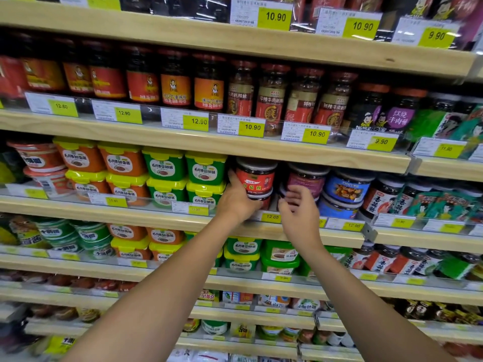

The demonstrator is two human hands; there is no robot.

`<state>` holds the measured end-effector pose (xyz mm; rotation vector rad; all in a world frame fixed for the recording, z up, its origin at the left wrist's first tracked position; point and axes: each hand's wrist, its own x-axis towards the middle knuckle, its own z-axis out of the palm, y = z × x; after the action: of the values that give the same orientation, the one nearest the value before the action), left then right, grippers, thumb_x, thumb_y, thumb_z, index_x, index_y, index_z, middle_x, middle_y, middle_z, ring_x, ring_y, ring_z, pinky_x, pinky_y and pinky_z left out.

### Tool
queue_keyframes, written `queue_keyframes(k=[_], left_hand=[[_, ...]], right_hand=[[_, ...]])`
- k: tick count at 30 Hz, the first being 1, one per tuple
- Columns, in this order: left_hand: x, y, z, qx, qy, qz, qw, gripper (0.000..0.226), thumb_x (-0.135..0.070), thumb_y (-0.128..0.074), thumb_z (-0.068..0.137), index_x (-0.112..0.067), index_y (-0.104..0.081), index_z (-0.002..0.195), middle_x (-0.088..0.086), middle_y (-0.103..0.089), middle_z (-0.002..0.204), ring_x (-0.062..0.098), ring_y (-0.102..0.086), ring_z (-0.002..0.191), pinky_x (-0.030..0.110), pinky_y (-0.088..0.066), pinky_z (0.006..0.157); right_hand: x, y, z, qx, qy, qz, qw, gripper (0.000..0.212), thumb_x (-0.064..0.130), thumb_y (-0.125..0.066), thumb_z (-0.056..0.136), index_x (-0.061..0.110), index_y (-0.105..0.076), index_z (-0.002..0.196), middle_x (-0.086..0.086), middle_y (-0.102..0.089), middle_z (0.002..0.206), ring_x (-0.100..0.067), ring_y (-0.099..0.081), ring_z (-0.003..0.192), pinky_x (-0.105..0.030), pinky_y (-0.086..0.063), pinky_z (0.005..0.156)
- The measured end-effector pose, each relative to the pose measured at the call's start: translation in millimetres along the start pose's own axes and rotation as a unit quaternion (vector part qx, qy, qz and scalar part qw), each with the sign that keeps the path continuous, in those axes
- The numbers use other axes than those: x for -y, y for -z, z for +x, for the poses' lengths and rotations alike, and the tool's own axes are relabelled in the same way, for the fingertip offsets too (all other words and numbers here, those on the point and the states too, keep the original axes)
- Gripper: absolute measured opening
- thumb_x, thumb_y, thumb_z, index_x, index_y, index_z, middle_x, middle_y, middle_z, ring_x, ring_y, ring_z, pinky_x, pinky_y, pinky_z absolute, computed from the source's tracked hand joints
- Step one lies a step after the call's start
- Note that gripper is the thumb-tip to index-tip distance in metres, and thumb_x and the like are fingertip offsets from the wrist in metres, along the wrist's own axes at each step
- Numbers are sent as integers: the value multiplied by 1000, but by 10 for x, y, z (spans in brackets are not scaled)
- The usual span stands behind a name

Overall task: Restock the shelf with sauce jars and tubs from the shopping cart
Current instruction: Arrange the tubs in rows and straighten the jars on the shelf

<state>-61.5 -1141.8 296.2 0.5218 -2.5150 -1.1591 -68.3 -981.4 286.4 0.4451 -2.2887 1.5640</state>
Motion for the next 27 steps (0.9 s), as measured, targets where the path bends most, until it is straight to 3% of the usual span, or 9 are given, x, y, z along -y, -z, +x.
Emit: queue_keyframes(k=[3,5,8,10,12,16,19,24,27], left_hand=[[10,3,-88,-14,-32,-49,998,124,-46,-87,72,-24,-1,159,8,-48,149,32,-52,132,47,-47,106],[25,21,-175,-28,-56,-88,994,104,-38,-84,77,-26,-16,156,3,-52,145,27,-54,130,44,-48,105],[69,80,-331,-31,-93,-89,991,68,-16,-68,86,-30,-38,146,0,-59,135,23,-57,125,34,-46,100],[108,137,-427,-42,-102,-69,991,62,-11,-60,89,-29,-42,146,0,-57,137,22,-55,125,29,-43,98],[163,193,-485,-63,-101,-60,991,63,-7,-56,92,-23,-40,151,0,-50,143,20,-52,128,30,-42,104],[280,255,-481,-72,-100,-20,992,62,-8,-52,90,-23,-46,150,-2,-53,142,22,-55,124,45,-51,102],[318,300,-486,-72,-94,10,993,60,-12,-50,89,-25,-49,148,-1,-62,131,22,-59,115,44,-54,94],[356,352,-504,-66,-102,20,992,58,-15,-51,91,-27,-49,148,-3,-64,128,19,-61,113,42,-54,94],[328,316,-561,-93,-137,-5,986,50,-11,-53,90,-26,-57,137,-8,-59,125,16,-62,105,38,-54,90]], right_hand=[[215,-140,64,54,-46,39,997,44,24,-51,103,15,-45,145,1,-54,140,-10,-51,120,-23,-38,99],[322,-206,171,76,-86,63,991,46,35,-42,106,19,-42,149,5,-52,135,-9,-46,120,-23,-32,98],[352,-330,348,98,-142,116,978,62,67,-35,97,29,-47,145,7,-58,133,-13,-54,118,-36,-40,106],[255,-418,449,100,-182,157,965,81,88,-37,79,37,-50,141,6,-62,133,-17,-60,118,-47,-44,108],[183,-464,494,116,-197,169,959,91,96,-36,69,40,-52,140,4,-63,133,-20,-61,118,-50,-45,108],[151,-497,497,131,-191,151,961,97,104,-32,61,45,-53,135,7,-64,132,-20,-61,119,-51,-44,108],[136,-571,512,138,-183,145,963,98,106,-32,57,48,-52,134,7,-64,132,-21,-61,119,-52,-46,106],[258,-614,438,143,-193,129,962,104,106,-30,54,47,-47,138,5,-59,138,-23,-57,125,-52,-44,107],[188,-559,397,145,-188,144,961,86,102,-36,64,51,-53,132,12,-62,133,-16,-59,123,-49,-43,109]])
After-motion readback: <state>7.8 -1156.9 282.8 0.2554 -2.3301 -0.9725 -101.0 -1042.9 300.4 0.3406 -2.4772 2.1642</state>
